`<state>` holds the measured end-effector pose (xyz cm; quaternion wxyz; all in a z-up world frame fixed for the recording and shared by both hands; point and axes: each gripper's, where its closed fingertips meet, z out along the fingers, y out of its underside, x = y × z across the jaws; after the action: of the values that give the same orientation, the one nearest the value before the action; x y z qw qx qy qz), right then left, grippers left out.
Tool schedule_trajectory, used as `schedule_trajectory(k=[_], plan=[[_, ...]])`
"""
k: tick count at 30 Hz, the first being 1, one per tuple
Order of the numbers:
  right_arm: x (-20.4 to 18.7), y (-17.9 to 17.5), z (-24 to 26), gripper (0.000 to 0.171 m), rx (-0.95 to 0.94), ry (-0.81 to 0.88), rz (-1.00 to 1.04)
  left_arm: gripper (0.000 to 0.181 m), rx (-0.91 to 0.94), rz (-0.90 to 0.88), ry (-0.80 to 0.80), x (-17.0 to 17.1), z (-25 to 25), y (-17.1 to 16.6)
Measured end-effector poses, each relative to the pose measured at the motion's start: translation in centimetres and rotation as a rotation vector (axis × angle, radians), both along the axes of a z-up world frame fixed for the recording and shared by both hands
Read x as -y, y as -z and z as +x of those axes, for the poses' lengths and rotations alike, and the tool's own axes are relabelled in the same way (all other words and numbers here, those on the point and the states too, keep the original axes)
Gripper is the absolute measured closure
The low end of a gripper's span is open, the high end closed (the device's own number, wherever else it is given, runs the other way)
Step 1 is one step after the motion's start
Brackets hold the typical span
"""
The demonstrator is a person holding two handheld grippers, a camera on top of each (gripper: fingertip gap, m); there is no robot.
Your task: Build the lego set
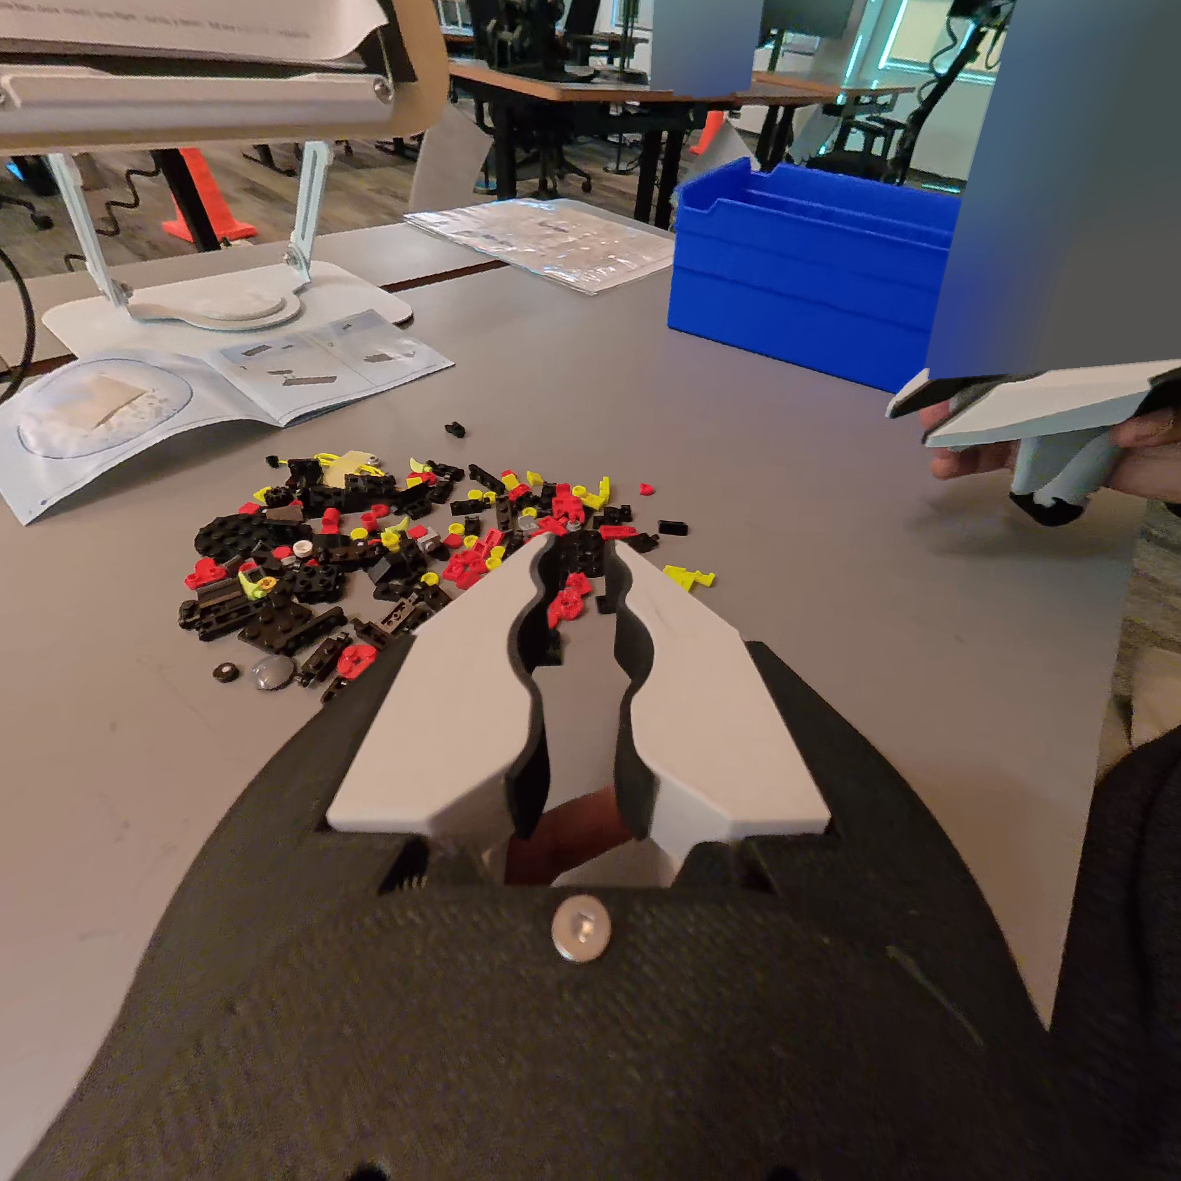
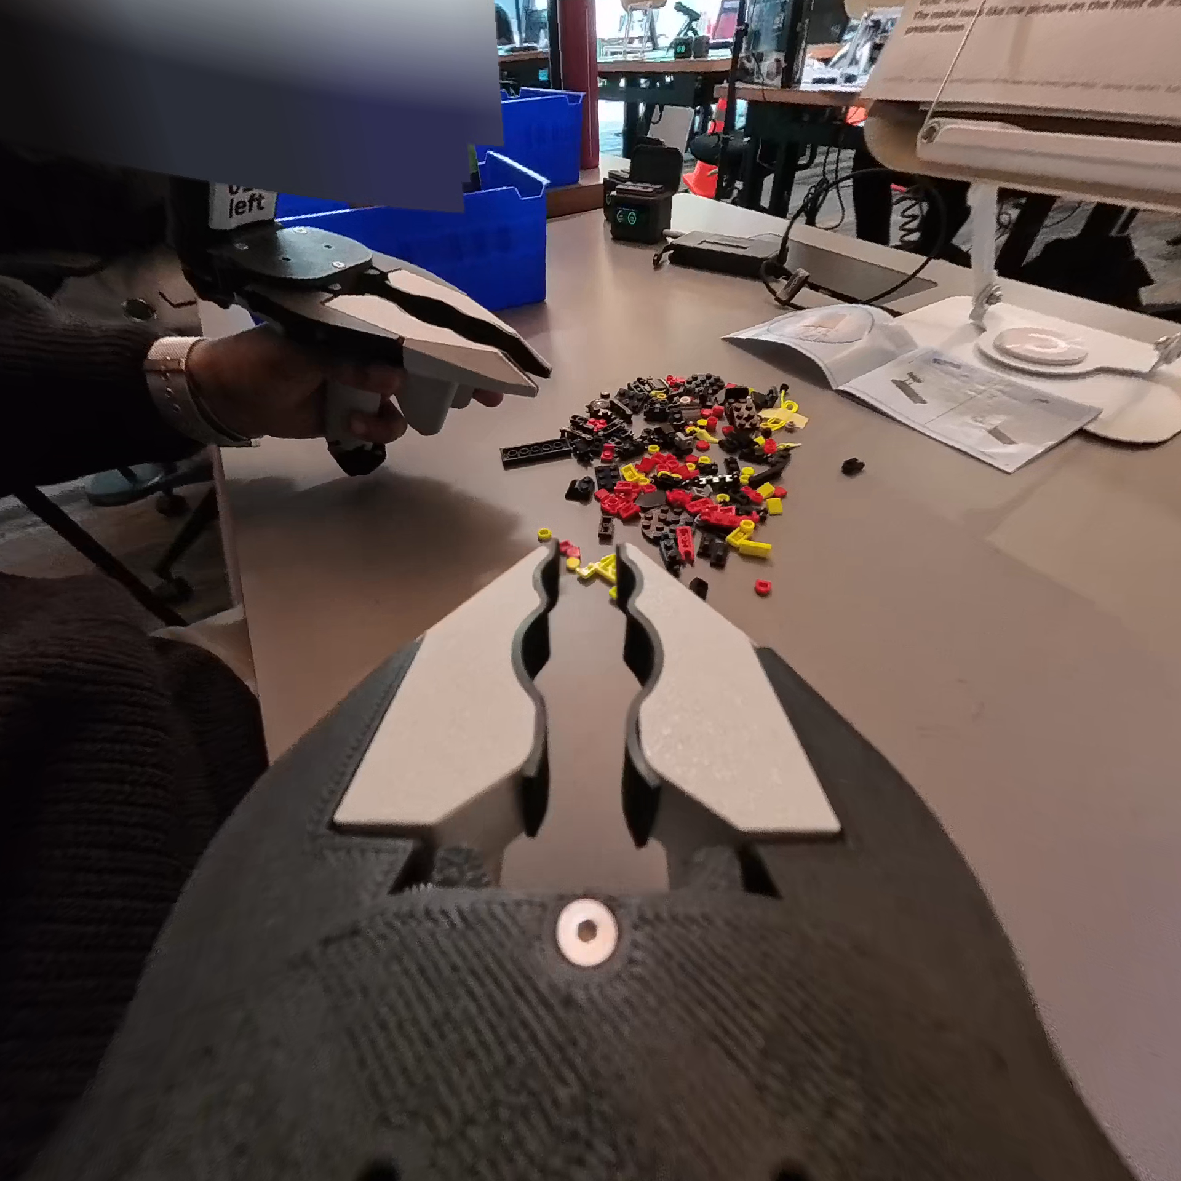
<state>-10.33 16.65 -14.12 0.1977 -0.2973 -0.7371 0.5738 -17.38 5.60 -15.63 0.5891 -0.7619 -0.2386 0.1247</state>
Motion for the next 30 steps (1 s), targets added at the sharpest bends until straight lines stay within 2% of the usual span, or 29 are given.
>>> schedule_trajectory(k=[3,6,8,11,14,19,23,30], plan=[[-0.2,-0.1,-0.1,0.154,0.023,0.004,-0.033,0.157,-0.004,-0.009,-0.109,1.1,-1.5,0.0],[-0.2,-0.1,-0.1,0.151,0.039,0.005,-0.047,0.119,-0.024,-0.028,-0.269,3.2,-3.6,-0.2],[-0.2,-0.1,-0.1,0.15,0.044,0.004,-0.05,0.095,0.011,-0.083,-0.328,4.1,-4.5,0.9],[-0.1,0.0,-0.1,0.149,0.05,0.0,-0.05,0.071,0.144,-0.142,-0.363,4.6,-4.8,3.1],[-0.2,0.0,-0.1,0.149,0.053,0.001,-0.051,0.076,0.217,-0.198,-0.359,4.8,-4.6,4.7],[-0.2,0.1,-0.2,0.148,0.068,0.001,-0.064,0.096,0.25,-0.254,-0.367,5.1,-4.5,5.8],[-0.2,0.1,-0.2,0.148,0.077,0.002,-0.073,0.095,0.28,-0.254,-0.382,5.4,-4.6,6.1],[-0.3,0.1,-0.2,0.147,0.086,0.002,-0.079,0.111,0.281,-0.292,-0.383,5.6,-4.5,6.5]])
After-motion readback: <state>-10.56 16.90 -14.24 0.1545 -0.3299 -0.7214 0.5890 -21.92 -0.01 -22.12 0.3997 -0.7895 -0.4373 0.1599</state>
